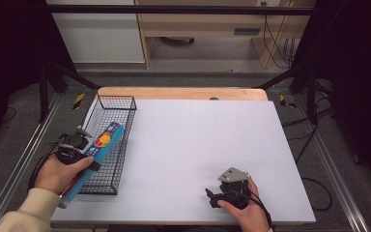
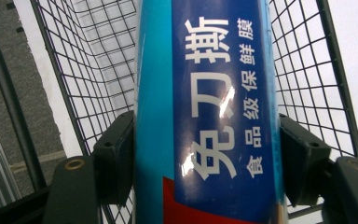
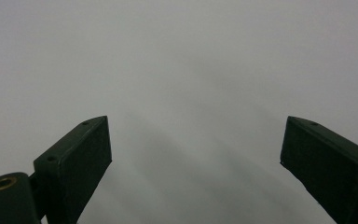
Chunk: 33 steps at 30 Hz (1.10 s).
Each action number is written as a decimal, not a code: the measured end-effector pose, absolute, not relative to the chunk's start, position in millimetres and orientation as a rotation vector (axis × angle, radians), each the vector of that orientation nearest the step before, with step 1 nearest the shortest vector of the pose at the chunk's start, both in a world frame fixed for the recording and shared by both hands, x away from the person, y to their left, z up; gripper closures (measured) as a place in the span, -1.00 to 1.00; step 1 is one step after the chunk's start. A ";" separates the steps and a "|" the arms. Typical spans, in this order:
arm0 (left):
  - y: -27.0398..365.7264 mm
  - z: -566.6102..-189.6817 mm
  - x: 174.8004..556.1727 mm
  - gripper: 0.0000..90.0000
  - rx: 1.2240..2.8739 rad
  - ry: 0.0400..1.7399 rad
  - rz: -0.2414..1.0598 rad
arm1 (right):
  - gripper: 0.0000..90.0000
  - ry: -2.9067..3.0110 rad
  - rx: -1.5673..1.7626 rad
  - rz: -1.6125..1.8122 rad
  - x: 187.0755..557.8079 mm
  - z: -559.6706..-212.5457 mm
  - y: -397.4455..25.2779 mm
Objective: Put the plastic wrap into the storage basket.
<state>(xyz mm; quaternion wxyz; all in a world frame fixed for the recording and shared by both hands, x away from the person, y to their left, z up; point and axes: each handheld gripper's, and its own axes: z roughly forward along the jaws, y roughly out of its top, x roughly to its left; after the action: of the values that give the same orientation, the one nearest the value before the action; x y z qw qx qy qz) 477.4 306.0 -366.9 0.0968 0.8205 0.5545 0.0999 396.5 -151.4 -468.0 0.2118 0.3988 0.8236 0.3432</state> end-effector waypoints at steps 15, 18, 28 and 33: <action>300.6 -366.4 482.5 -0.31 2.487 1.643 0.288 | -0.80 2.293 1.102 0.950 396.3 -468.5 -151.3; 298.8 -364.5 483.8 -0.32 2.505 1.633 0.302 | -0.80 2.296 1.096 0.951 396.3 -469.0 -150.6; 301.1 -360.0 481.7 -0.43 2.436 1.597 0.339 | -0.80 2.302 1.100 0.952 395.9 -469.2 -150.0; 301.1 -347.3 478.6 -0.50 2.351 1.527 0.354 | -0.80 2.303 1.095 0.948 396.3 -469.6 -149.6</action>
<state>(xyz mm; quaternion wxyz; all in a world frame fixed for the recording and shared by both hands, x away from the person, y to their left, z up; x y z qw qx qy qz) 478.6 301.1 -347.3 0.1574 0.8217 0.5337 0.1236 396.3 -149.6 -469.6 0.2089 0.3937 0.8278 0.3406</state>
